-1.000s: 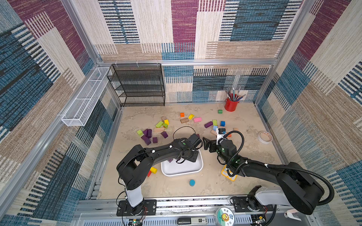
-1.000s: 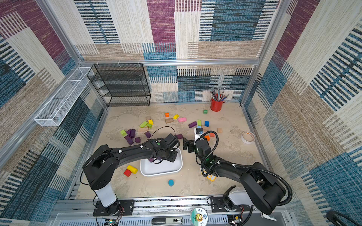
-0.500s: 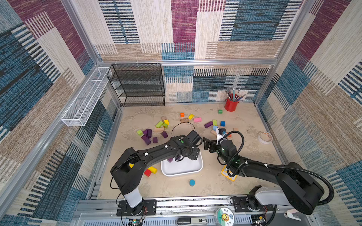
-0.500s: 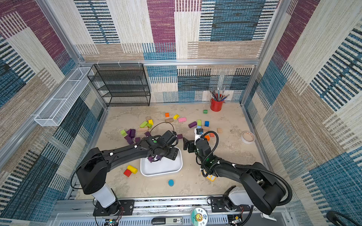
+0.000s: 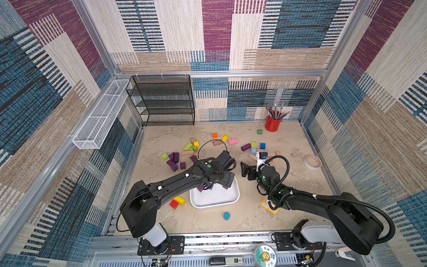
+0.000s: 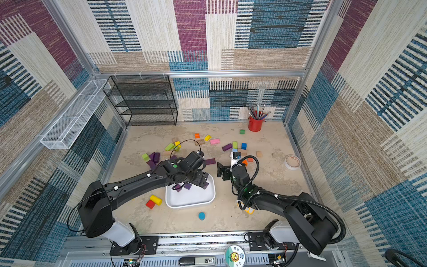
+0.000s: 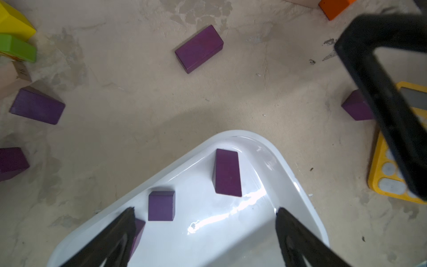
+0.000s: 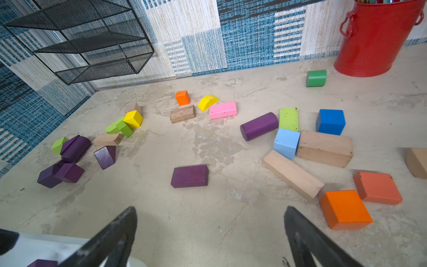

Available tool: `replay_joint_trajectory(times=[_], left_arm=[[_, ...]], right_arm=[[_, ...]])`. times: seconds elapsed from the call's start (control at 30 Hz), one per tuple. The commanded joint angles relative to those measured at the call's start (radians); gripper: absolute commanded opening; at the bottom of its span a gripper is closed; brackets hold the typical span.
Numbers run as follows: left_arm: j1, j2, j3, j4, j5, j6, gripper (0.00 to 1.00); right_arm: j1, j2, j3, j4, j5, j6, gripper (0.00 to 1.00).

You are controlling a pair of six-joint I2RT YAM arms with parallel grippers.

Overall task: Pick purple bricks into the storage bin
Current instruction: Place the building block in the storage box, then pick up the building block from the center of the board.

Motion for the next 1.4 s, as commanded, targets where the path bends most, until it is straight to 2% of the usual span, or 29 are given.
replay_joint_trajectory(times=[0.0,0.33,0.53,0.97,1.37], left_arm=[[0.005,-0.020,0.014,-0.044,-0.076,-0.015,0.99],[0.040,-0.035,0.052,-0.110,-0.130,-0.043,0.99],[0.107,-0.053,0.053,-0.157,-0.158,-0.087,0.99],[0.420,-0.166,-0.043,-0.189,-0.131,-0.212,0.91],[0.635,-0.132,-0.052,-0.189,-0.025,-0.291,0.90]], right_arm=[[0.000,-0.006,-0.002,0.032,0.015,0.012,1.00],[0.000,-0.004,-0.002,0.033,0.016,0.010,1.00],[0.000,0.000,0.002,0.032,0.007,0.007,1.00],[-0.001,0.001,0.008,0.027,-0.014,-0.007,0.99],[0.000,0.025,0.030,0.027,-0.094,-0.043,1.00]])
